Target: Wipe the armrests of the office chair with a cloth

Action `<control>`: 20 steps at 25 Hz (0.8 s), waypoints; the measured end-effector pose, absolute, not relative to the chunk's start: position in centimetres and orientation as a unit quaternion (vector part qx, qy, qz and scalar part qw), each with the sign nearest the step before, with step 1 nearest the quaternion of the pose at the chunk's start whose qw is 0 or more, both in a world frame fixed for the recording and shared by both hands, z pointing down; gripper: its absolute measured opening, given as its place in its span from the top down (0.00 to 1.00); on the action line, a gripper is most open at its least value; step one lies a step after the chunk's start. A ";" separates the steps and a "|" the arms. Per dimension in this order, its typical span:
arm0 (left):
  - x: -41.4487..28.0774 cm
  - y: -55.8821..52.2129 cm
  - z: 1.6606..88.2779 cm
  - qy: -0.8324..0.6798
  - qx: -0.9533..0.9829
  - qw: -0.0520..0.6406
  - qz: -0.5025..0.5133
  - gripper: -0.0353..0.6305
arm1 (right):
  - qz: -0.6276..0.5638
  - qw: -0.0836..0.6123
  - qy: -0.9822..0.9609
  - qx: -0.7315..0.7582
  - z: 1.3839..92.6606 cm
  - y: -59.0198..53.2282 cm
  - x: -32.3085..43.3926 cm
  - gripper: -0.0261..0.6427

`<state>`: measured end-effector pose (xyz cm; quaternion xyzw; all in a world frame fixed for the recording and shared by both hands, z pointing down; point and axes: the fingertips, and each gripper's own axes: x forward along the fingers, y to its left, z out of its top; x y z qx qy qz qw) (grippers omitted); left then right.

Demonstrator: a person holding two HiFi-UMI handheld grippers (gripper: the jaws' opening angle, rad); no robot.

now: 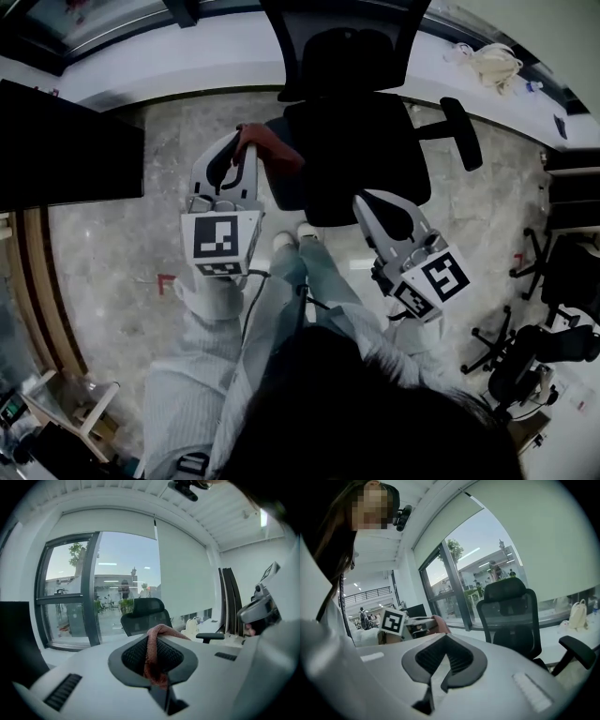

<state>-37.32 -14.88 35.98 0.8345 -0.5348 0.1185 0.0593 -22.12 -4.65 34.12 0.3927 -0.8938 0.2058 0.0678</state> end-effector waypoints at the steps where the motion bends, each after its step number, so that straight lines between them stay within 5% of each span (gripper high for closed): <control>1: -36.8 -16.7 37.2 -0.535 0.833 0.058 0.131 0.90 | 0.215 0.066 -0.891 0.396 34.7 -5.0 -21.9 0.96; 10: -33.6 -25.7 50.6 -0.489 0.814 0.055 0.310 0.90 | 0.282 0.066 -0.858 0.425 39.4 -6.9 -19.0 0.96; 20: -29.9 -14.5 60.4 -0.325 0.825 0.166 0.431 0.90 | 0.306 0.067 -0.852 0.419 41.2 -7.3 -17.6 0.96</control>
